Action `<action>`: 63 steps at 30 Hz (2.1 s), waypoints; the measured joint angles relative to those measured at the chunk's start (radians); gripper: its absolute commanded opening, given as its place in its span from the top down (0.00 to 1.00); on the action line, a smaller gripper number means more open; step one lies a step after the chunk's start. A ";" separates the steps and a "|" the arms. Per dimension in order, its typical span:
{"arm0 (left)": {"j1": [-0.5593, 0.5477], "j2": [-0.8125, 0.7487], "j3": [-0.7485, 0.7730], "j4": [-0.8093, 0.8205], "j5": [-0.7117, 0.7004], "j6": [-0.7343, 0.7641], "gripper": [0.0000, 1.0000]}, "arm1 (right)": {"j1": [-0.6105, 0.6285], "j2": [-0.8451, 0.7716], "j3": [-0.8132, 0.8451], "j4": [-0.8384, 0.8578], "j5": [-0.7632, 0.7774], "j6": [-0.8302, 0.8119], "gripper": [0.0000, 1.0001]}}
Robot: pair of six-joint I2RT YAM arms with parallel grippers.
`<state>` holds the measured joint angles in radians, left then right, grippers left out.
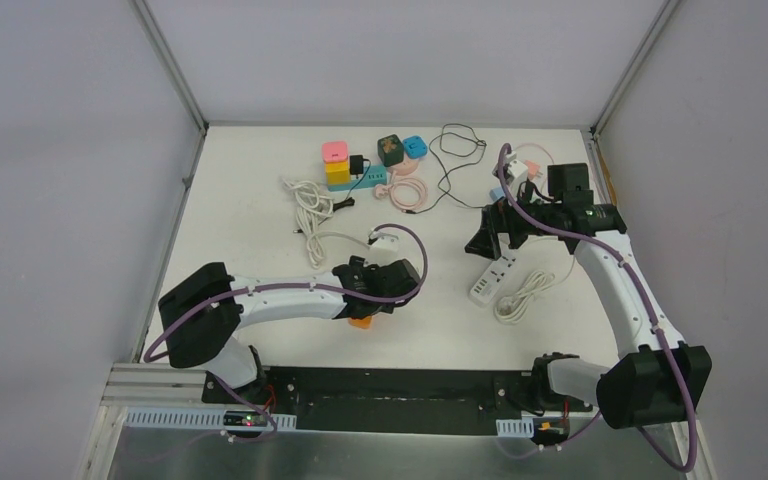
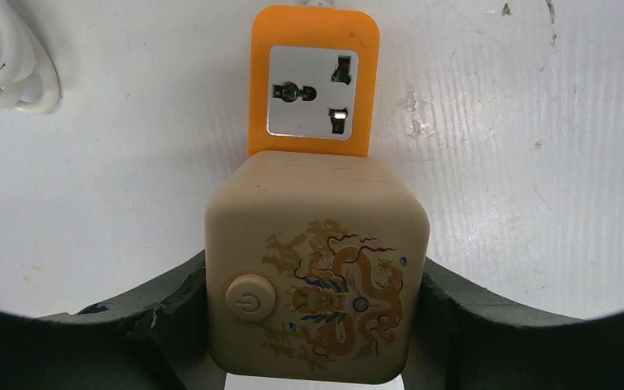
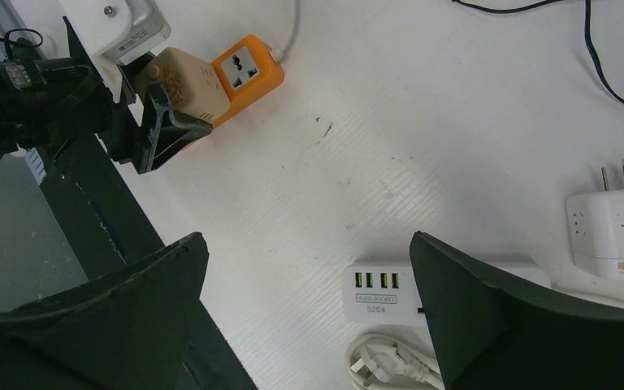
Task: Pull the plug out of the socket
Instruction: Move the socket to the center of the board.
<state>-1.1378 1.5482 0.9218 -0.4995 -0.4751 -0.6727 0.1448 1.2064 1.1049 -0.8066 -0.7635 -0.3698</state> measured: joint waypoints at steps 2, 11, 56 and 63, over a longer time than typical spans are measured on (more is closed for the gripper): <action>0.000 0.000 0.000 0.008 0.004 0.000 0.46 | 0.000 0.000 0.000 0.000 0.000 -0.001 0.00; -0.005 -0.006 -0.036 0.051 0.073 0.002 0.18 | -0.003 0.001 0.000 -0.002 -0.001 -0.007 0.00; -0.008 -0.557 -0.079 0.050 0.230 0.217 0.01 | -0.034 0.018 0.000 -0.031 -0.062 -0.060 0.00; -0.008 -0.674 -0.131 0.051 0.215 0.160 0.02 | -0.035 0.018 0.000 -0.037 -0.064 -0.065 0.00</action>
<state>-1.1458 0.8742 0.7906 -0.4484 -0.2600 -0.5129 0.1097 1.2247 1.1049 -0.8440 -0.8280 -0.4347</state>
